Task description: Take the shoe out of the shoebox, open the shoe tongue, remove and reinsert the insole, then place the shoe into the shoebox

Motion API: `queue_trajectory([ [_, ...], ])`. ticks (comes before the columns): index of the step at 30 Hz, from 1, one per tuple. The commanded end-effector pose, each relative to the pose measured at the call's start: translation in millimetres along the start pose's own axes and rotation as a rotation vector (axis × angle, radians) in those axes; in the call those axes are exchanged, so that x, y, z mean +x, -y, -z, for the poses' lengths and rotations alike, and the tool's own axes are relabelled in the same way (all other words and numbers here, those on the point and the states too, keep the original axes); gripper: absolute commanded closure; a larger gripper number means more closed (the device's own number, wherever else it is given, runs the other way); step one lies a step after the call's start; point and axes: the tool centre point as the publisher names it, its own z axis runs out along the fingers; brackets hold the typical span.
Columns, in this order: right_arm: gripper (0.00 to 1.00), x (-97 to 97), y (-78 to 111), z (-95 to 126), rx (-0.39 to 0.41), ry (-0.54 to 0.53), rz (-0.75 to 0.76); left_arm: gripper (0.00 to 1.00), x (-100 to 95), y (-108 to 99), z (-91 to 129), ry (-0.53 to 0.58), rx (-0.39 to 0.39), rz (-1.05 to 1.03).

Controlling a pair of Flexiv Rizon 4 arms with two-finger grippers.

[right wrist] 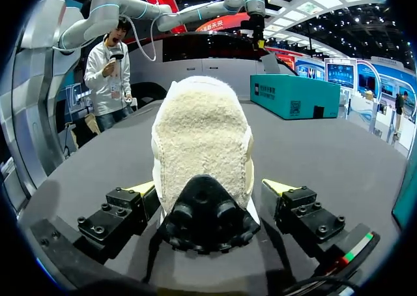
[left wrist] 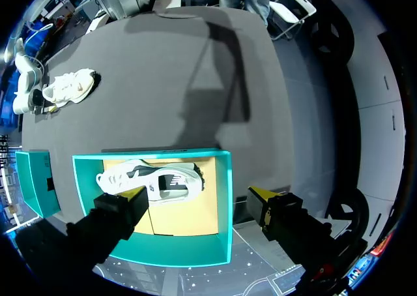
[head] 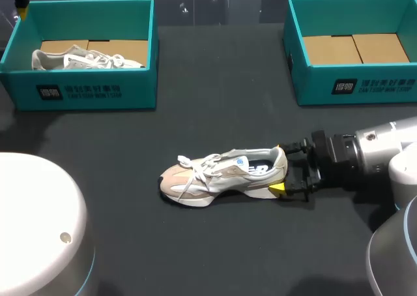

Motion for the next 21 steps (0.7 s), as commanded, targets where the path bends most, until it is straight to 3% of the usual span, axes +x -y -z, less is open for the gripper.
queue_trajectory([
  [1, 0.0, 0.0, 2.7, -8, -0.011, 0.009, 0.009, 0.0, 0.0, 1, 1, -0.002, -0.001, -0.001],
  [21, 0.0, 1.4, -1.3, -22, -0.029, 0.003, 0.031, 0.0, 0.0, 1, 1, -0.002, -0.001, -0.001],
])
